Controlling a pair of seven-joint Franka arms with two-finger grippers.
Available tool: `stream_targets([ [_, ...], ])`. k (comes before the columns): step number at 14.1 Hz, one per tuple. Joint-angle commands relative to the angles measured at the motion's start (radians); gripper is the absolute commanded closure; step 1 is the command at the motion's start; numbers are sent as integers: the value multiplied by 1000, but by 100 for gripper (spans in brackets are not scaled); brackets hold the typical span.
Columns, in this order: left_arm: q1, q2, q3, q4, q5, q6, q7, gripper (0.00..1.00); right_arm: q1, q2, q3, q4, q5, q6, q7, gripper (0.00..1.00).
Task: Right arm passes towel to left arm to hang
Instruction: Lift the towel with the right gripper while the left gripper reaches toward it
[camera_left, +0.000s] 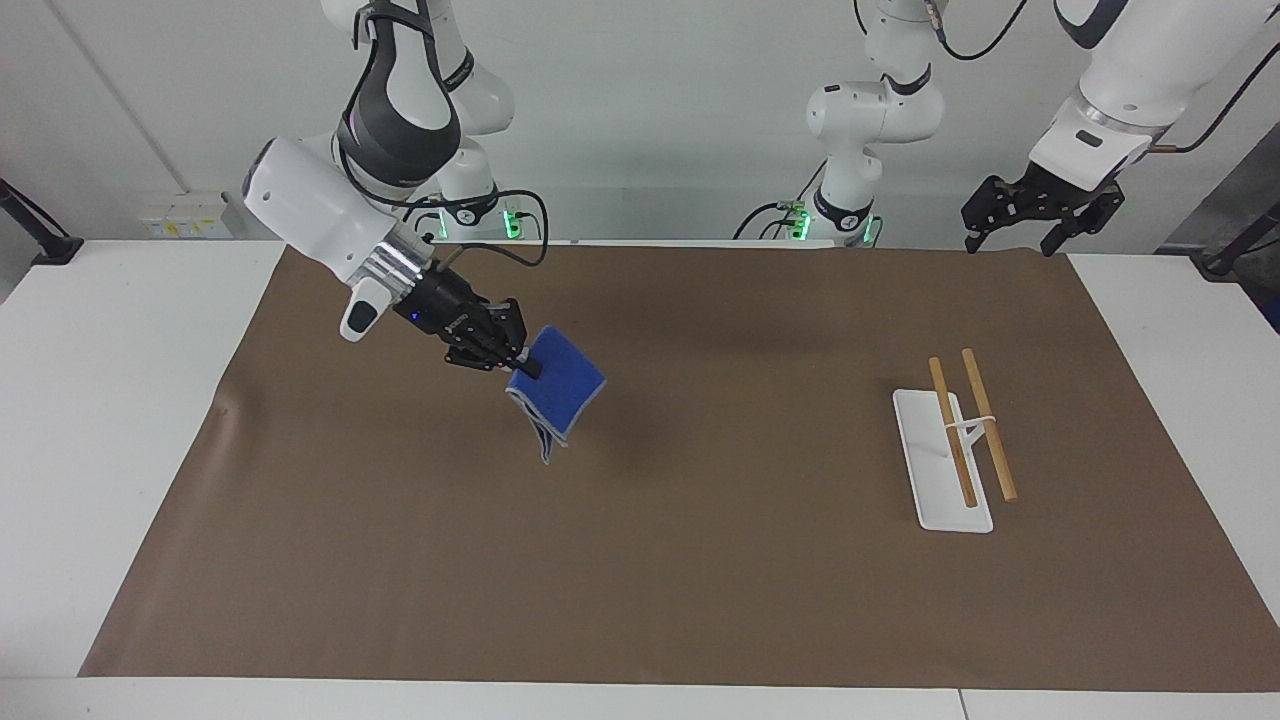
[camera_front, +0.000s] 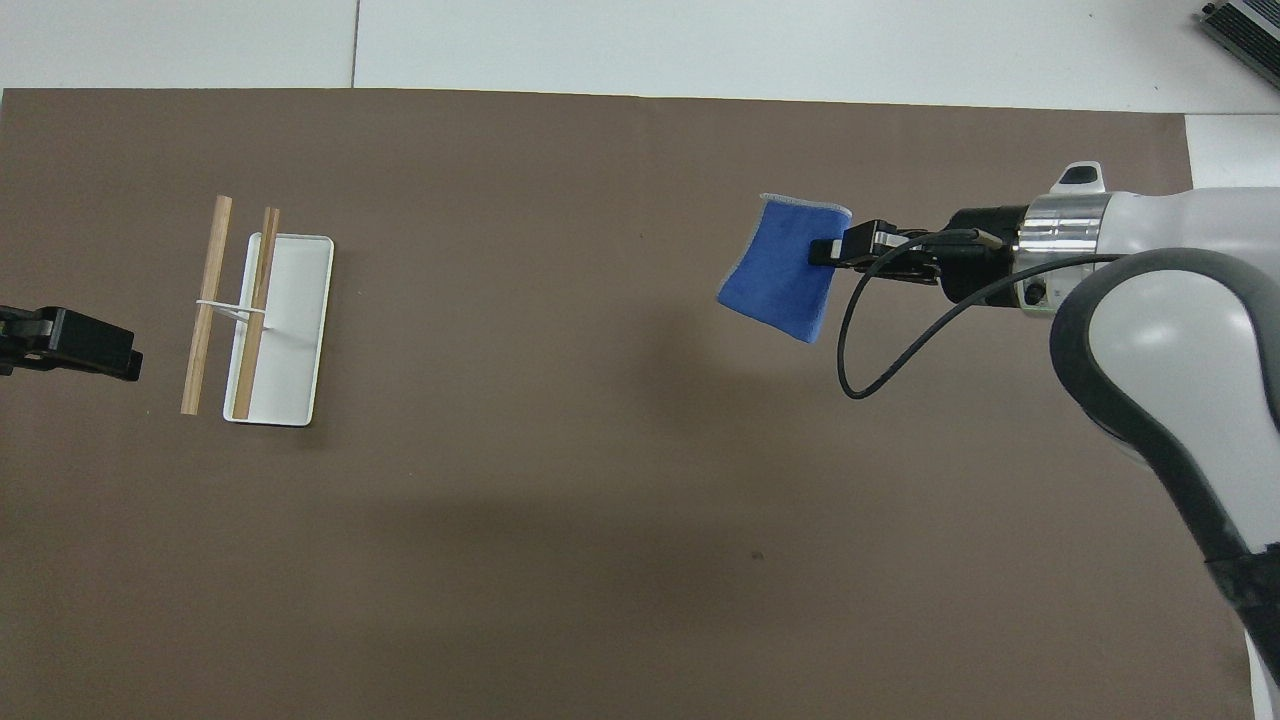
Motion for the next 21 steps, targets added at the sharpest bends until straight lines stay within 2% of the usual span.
stream_targets([
  [1, -7, -34, -3, -31, -11, -7, -21, 0, 9, -15, 7, -6, 152, -14, -20, 100],
  [4, -49, -49, -11, -88, -61, 100, -96, 0, 16, -22, 38, -6, 350, -14, -20, 100],
  [7, -52, -69, -11, -154, -214, 246, -311, 0, 55, -33, 56, -13, 485, 3, -20, 100],
  [9, -50, -69, -9, -198, -354, 315, -378, 0, 80, -41, 56, -20, 577, 37, -19, 100],
  [12, -70, -59, -12, -231, -461, 430, -555, 0, 120, -42, 56, -24, 700, 93, -20, 100],
  [16, -133, -60, -12, -248, -581, 539, -793, 0, 141, -44, 56, -29, 785, 104, -39, 100],
  [18, -158, -57, -12, -248, -636, 582, -866, 0, 141, -44, 56, -35, 785, 110, -48, 100],
  [21, -236, -51, -12, -248, -638, 681, -988, 0, 141, -44, 56, -43, 785, 116, -62, 100],
])
